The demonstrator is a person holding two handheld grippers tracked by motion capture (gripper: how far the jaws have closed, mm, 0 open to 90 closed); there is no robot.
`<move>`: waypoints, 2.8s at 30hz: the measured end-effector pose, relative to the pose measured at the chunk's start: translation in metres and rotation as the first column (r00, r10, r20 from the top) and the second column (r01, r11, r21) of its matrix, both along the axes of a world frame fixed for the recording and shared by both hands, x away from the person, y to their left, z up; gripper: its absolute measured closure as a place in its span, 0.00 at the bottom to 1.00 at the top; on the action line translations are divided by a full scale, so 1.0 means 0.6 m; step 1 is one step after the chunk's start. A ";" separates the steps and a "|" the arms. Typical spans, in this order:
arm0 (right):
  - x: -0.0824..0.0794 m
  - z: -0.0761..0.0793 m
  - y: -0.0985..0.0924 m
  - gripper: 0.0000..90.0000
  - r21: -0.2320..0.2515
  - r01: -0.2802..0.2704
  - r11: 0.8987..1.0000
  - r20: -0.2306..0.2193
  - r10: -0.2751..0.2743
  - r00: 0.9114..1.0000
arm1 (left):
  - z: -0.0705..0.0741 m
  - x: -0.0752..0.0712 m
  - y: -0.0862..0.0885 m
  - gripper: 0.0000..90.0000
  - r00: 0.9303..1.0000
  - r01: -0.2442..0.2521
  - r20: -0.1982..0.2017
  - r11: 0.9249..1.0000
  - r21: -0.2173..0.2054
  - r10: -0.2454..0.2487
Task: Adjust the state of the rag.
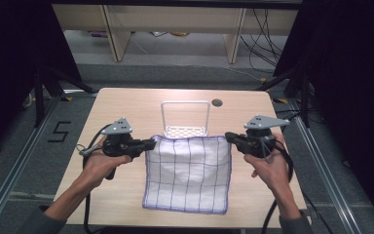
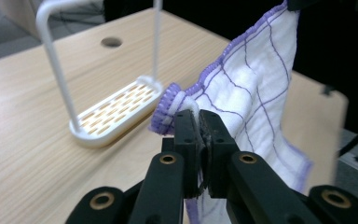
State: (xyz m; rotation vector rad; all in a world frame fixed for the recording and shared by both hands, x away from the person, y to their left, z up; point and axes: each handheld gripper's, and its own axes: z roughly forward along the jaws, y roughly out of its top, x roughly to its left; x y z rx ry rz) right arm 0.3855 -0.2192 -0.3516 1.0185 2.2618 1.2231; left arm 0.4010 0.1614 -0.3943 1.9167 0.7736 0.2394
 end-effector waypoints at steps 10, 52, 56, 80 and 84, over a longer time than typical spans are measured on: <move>0.086 -0.074 0.019 0.99 -0.033 0.034 0.999 -0.067 -0.036 0.997 | -0.075 0.064 -0.003 0.94 0.997 -0.072 0.010 0.997 0.007 0.072; -0.169 -0.217 0.001 0.89 -0.084 -0.062 0.995 -0.205 0.044 0.978 | -0.197 -0.164 0.029 0.81 0.983 0.184 -0.029 0.973 0.136 -0.182; -0.182 -0.214 -0.005 0.76 -0.056 -0.030 0.998 -0.233 0.017 0.972 | -0.184 -0.168 0.038 0.66 0.983 0.184 -0.033 0.978 0.098 -0.181; -0.178 -0.228 -0.003 0.62 -0.131 0.059 0.990 -0.248 -0.091 0.965 | -0.185 0.014 0.007 0.54 0.997 -0.024 -0.069 0.988 0.154 0.035; -0.180 -0.236 0.005 0.62 -0.147 0.054 0.988 -0.271 -0.092 0.958 | -0.194 0.015 0.006 0.62 0.997 0.025 -0.077 0.979 0.204 -0.009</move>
